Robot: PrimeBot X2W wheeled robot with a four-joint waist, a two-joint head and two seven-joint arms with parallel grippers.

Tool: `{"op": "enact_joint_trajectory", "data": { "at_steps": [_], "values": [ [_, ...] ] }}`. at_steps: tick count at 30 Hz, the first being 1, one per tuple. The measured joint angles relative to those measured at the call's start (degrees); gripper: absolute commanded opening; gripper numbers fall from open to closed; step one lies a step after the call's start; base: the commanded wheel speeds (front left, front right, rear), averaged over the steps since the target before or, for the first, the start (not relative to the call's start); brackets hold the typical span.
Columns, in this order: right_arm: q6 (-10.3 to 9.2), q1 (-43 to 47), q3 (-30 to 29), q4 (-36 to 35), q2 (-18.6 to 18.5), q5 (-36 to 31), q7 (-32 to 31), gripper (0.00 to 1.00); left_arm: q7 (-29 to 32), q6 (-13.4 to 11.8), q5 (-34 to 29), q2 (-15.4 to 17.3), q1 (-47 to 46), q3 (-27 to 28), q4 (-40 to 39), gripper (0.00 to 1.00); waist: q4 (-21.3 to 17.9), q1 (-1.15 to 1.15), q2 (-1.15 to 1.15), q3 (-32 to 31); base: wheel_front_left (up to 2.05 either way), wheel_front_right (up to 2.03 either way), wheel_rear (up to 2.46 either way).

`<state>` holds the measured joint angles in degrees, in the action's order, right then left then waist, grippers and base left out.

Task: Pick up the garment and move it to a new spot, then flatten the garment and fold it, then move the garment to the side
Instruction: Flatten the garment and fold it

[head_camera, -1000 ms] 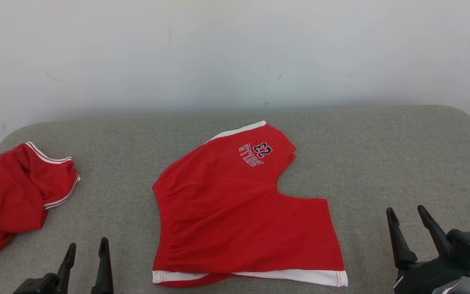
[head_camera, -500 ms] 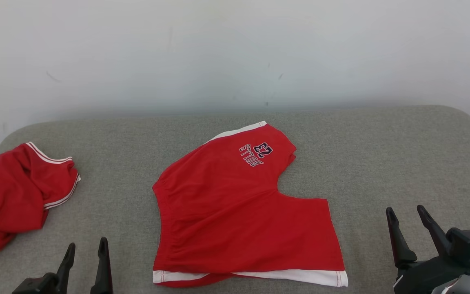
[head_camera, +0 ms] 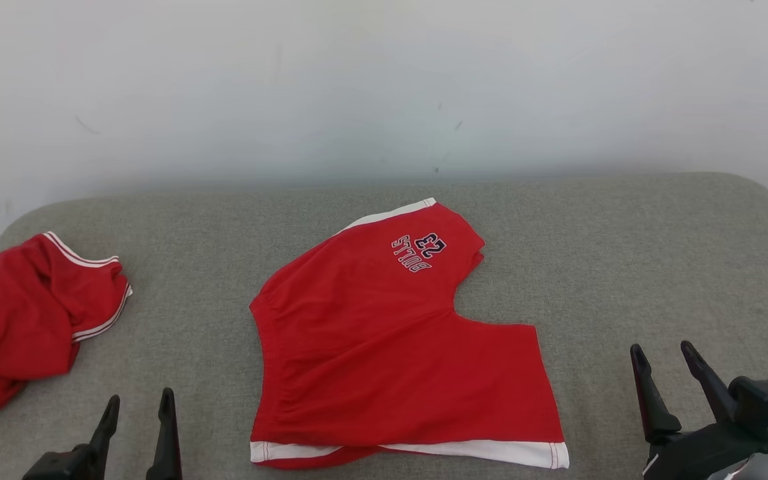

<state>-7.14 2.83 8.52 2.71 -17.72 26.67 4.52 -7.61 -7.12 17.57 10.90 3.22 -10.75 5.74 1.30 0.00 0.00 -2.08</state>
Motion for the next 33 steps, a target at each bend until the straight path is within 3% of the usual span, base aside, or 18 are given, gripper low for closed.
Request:
{"op": "enact_joint_trajectory", "data": {
  "at_steps": [3,19,28,33],
  "values": [
    [0.00,0.2,-0.1,-0.1,0.0,0.0,-0.1,1.00,0.3,0.0,-2.8,0.3,0.0,0.1,0.1,1.00,0.1,0.00,0.00,0.0,0.00,0.00,0.00],
    [0.00,0.3,-0.4,-0.6,0.7,-0.1,-1.6,1.00,3.2,0.2,-4.8,0.3,0.0,-1.1,-0.6,1.00,0.7,0.00,0.00,0.0,0.00,0.00,0.00],
    [-0.01,0.5,0.6,-0.9,1.4,-0.1,-3.6,1.00,6.9,2.6,-4.2,1.3,0.0,-2.7,0.1,1.00,1.2,0.00,0.00,-0.1,0.00,0.00,0.00],
    [-0.01,1.8,1.7,-0.8,1.8,0.0,-5.7,1.00,8.6,4.5,-2.4,-0.2,0.0,-5.1,0.0,1.00,1.4,0.00,0.00,-0.2,0.00,0.00,0.00]
  ]
}}
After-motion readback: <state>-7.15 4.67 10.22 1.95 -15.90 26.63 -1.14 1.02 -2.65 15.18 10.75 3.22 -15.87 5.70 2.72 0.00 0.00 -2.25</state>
